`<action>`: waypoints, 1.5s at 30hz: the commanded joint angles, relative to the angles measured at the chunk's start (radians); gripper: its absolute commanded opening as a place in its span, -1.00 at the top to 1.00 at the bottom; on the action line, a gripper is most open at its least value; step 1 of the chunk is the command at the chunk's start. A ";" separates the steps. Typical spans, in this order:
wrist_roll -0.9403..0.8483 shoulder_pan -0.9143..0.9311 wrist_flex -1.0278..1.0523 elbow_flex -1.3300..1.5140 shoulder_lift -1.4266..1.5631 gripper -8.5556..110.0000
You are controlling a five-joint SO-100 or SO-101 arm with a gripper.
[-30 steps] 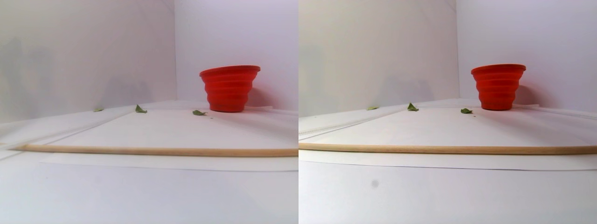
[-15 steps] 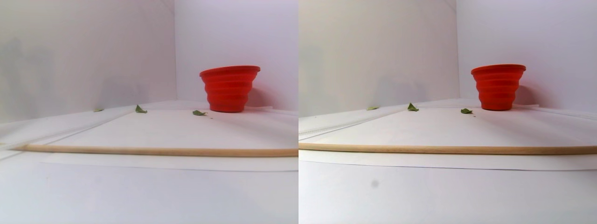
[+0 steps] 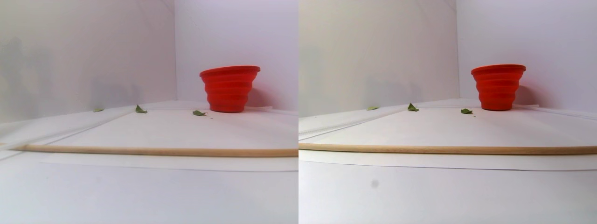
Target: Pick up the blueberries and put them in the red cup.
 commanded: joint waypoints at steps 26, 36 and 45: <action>0.118 0.009 0.221 -0.104 0.202 0.66; 0.114 0.006 0.221 -0.101 0.201 0.68; 0.114 0.006 0.221 -0.101 0.204 0.68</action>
